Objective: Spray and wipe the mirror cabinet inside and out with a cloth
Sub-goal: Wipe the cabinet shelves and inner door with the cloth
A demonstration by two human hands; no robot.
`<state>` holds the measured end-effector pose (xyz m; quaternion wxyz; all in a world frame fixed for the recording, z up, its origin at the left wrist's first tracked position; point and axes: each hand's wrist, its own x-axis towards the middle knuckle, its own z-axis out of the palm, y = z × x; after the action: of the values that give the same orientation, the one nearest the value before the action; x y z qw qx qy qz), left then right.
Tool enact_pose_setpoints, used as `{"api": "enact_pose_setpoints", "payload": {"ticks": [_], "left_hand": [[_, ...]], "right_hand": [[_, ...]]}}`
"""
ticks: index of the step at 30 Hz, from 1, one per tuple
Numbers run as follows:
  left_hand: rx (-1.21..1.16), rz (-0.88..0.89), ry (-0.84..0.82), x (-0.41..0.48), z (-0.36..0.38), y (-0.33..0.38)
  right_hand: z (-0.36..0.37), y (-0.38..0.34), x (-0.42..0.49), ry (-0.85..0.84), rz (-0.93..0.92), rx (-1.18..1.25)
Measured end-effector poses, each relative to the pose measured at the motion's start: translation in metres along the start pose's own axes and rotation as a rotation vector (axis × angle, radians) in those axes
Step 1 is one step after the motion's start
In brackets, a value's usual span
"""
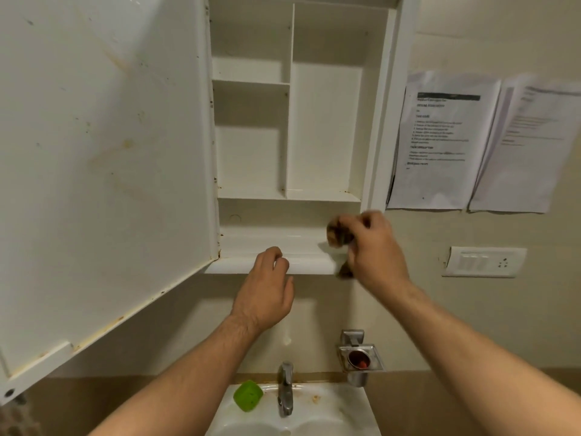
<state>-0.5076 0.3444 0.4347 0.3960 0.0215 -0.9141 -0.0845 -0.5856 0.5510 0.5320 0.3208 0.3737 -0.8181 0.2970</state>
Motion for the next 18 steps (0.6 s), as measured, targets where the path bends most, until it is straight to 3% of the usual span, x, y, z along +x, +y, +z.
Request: {"api": "enact_pose_setpoints", "payload": {"ticks": [1, 3, 6, 8, 13, 15, 18], "left_hand": [[0.002, 0.0, -0.012, -0.001, -0.002, 0.001], [0.004, -0.009, -0.025, -0.004, -0.005, 0.003], [0.004, -0.021, -0.019, -0.01, -0.009, 0.01], [0.0, 0.005, -0.008, -0.013, -0.014, 0.015], [0.024, 0.042, 0.073, -0.019, -0.024, 0.016], [0.037, 0.057, 0.084, -0.017, -0.027, 0.018], [0.048, 0.078, 0.085, -0.009, -0.028, 0.024]], "right_hand": [[-0.016, -0.005, 0.018, 0.08, -0.012, 0.067], [-0.04, 0.001, 0.065, 0.263, -0.12, -0.159], [-0.056, 0.015, 0.113, 0.27, -0.152, -0.546], [-0.045, 0.025, 0.102, 0.215, -0.098, -0.63], [0.012, 0.039, -0.006, -0.224, -0.075, -0.401], [0.003, 0.047, -0.006, -0.165, -0.107, -0.276], [-0.029, 0.04, 0.047, 0.089, -0.205, -0.078]]}}
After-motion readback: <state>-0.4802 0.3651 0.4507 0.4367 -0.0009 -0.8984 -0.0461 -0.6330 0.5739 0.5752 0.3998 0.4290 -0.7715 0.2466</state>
